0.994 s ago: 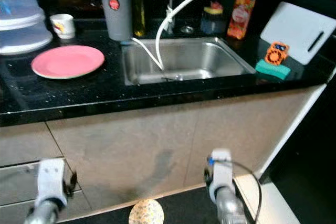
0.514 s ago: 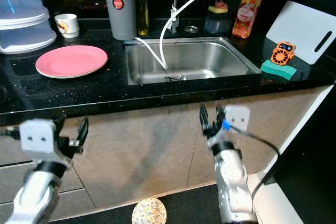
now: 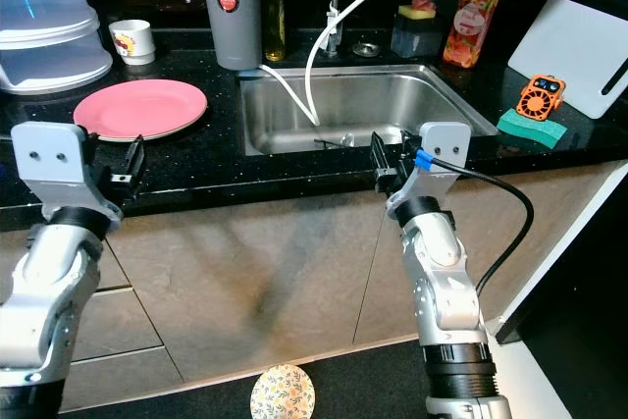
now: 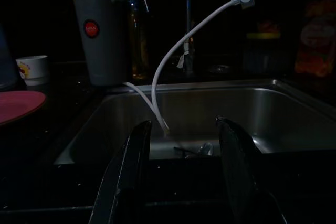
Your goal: Kitchen organization
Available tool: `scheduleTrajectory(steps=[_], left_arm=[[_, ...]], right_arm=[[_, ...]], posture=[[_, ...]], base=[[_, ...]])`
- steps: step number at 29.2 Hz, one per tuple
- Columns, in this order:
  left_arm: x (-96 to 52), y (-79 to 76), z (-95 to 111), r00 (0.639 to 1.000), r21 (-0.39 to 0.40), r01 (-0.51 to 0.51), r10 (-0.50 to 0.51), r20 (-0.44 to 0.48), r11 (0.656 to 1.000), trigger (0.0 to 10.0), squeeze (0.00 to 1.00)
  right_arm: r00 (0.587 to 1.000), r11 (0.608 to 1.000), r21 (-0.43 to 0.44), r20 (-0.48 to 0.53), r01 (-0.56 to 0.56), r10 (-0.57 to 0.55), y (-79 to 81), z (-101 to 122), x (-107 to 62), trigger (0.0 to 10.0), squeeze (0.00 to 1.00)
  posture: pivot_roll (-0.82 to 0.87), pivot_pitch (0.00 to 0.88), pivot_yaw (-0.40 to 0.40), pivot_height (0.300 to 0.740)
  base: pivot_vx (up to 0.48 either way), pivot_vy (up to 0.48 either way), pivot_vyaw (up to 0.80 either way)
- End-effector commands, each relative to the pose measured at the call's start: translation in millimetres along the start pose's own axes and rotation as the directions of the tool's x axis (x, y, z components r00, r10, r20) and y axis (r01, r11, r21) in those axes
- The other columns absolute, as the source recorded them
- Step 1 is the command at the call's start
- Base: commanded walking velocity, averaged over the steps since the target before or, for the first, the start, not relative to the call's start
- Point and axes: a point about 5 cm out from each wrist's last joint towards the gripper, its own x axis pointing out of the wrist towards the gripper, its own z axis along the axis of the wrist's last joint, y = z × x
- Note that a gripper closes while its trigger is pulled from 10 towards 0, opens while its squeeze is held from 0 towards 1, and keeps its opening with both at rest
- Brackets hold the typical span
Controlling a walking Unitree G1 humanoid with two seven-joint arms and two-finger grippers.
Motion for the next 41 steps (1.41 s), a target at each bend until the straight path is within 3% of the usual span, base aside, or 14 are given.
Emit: scheduleTrajectory(steps=[1,11,41], left_arm=[[1.1,3.3,4.8,1.0,0.016,0.002,-0.002,-0.002,1.0,10.0,0.0],[4.0,0.4,8.7,1.0,-0.005,0.002,-0.002,-0.005,1.0,10.0,0.0],[4.7,-3.7,15.6,1.0,-0.001,0.029,-0.029,0.0,1.0,10.0,0.0]], right_arm=[[1.0,1.0,0.0,-0.017,0.018,-0.018,-3.4,-1.3,1.5,10.0,0.0],[0.999,1.0,0.012,-0.05,0.0,0.001,2.1,-2.2,3.3,10.0,0.0],[0.997,0.999,0.032,-0.071,-0.031,0.033,12.0,-6.8,3.6,10.0,0.0]], posture=[[0.04,0.065,-0.005,0.74],[0.03,0.054,-0.003,0.74],[0.04,0.06,0.0,0.74]], base=[[0.0,0.0,0.0],[0.141,0.0,0.0],[0.381,0.0,0.0]])
